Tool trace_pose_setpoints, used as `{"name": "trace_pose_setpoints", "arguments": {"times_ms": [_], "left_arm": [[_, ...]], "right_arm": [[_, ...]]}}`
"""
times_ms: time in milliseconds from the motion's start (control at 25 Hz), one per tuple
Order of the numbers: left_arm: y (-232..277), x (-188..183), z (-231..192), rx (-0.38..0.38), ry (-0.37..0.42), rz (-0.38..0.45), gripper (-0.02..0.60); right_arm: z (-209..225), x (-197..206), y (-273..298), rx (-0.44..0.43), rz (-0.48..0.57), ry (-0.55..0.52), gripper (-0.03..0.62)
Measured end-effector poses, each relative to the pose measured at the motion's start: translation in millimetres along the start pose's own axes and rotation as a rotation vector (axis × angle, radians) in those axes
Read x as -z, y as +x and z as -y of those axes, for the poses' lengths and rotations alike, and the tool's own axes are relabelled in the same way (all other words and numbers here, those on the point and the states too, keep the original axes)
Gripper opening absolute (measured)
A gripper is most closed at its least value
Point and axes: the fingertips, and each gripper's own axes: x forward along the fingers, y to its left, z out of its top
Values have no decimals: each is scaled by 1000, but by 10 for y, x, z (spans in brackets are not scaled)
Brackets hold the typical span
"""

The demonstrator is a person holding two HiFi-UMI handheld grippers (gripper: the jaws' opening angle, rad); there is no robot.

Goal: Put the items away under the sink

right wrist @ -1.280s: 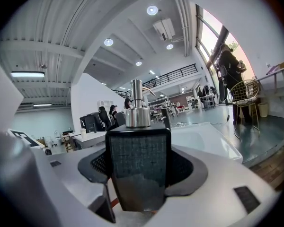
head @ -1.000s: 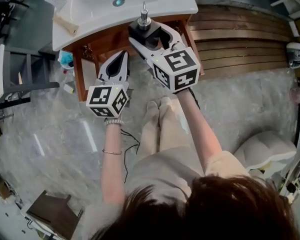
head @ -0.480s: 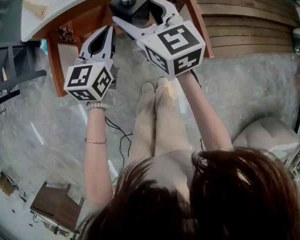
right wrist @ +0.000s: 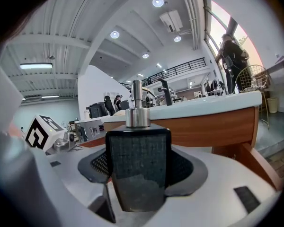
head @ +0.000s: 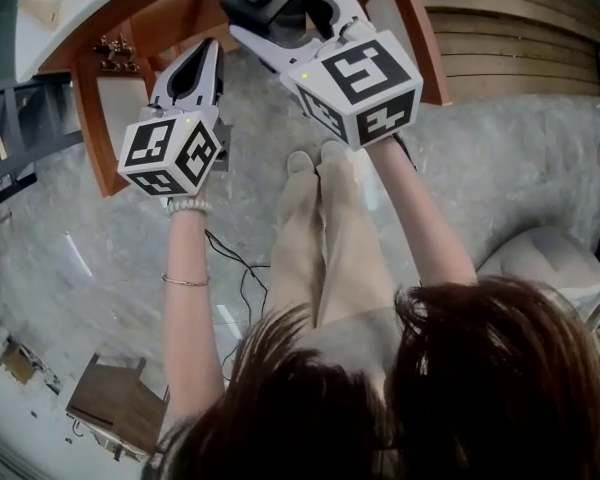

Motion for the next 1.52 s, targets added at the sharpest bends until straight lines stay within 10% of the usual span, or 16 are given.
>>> {"name": "trace_pose_setpoints", "arguments": {"times_ms": [1520], "left_arm": [[797,951,-793,-68,-11,116,0]], "right_arm": [[603,1222,1184,42,26,-73,322]]}}
